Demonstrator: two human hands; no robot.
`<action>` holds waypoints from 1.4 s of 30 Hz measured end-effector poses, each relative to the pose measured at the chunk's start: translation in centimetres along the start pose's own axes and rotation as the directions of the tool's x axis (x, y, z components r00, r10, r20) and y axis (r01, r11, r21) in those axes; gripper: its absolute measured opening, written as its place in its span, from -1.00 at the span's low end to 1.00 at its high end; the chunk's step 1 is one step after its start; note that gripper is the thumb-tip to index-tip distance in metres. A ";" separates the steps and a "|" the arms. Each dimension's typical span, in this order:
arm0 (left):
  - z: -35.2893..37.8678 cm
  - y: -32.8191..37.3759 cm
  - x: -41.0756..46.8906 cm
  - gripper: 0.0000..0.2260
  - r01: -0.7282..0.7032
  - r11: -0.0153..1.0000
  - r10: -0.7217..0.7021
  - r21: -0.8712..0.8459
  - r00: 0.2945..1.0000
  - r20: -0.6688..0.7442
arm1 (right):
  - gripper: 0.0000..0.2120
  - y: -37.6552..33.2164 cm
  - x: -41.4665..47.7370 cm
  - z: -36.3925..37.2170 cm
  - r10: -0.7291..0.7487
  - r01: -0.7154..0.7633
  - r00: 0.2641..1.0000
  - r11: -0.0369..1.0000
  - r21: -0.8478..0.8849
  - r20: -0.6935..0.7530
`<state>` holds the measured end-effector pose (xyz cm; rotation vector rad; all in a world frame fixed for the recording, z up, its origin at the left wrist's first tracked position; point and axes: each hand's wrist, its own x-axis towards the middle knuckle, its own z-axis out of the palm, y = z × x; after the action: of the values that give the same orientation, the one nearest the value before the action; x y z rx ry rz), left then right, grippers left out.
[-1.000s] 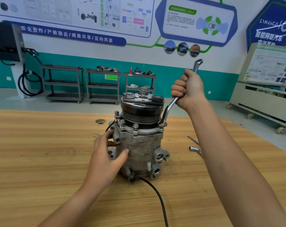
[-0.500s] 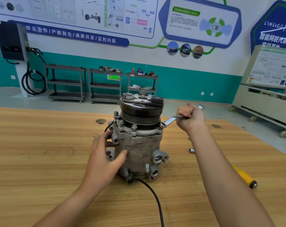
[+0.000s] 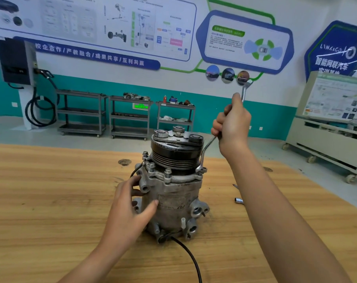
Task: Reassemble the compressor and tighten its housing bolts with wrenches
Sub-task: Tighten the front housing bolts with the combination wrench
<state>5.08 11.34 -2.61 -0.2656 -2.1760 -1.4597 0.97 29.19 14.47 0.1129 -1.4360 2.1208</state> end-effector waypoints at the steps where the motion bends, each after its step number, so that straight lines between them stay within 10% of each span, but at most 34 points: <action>1: 0.0 0.0 0.0 -0.45 0.002 1.000 -0.002 -0.001 1.000 0.001 | -0.64 0.0 -0.6 0.2 -0.055 0.055 0.998 0.998 -0.017 0.028; 10: 0.0 -0.1 0.0 -0.43 0.027 1.000 -0.026 -0.014 1.000 0.012 | -0.46 0.8 -2.6 -0.6 0.013 -0.046 0.984 0.982 0.182 0.180; 18: -0.1 0.0 0.0 -0.44 0.028 0.999 -0.028 -0.017 1.000 0.009 | -0.49 1.2 0.1 -4.1 0.208 -0.213 0.975 0.770 0.602 0.079; 28: 0.0 -0.1 0.0 -0.46 0.007 1.000 -0.007 -0.007 1.000 0.003 | -0.54 4.2 0.7 -4.8 0.398 -0.453 0.886 0.624 0.637 0.239; 42: -0.5 0.1 0.4 -0.38 -0.009 1.000 0.010 -0.012 0.998 0.061 | -0.77 3.7 -4.9 -6.2 0.068 -0.008 0.992 0.873 0.487 -0.105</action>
<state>4.97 10.93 -2.17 -0.3282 -2.2117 -1.4775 4.69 31.62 6.99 0.1461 -0.8131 2.4354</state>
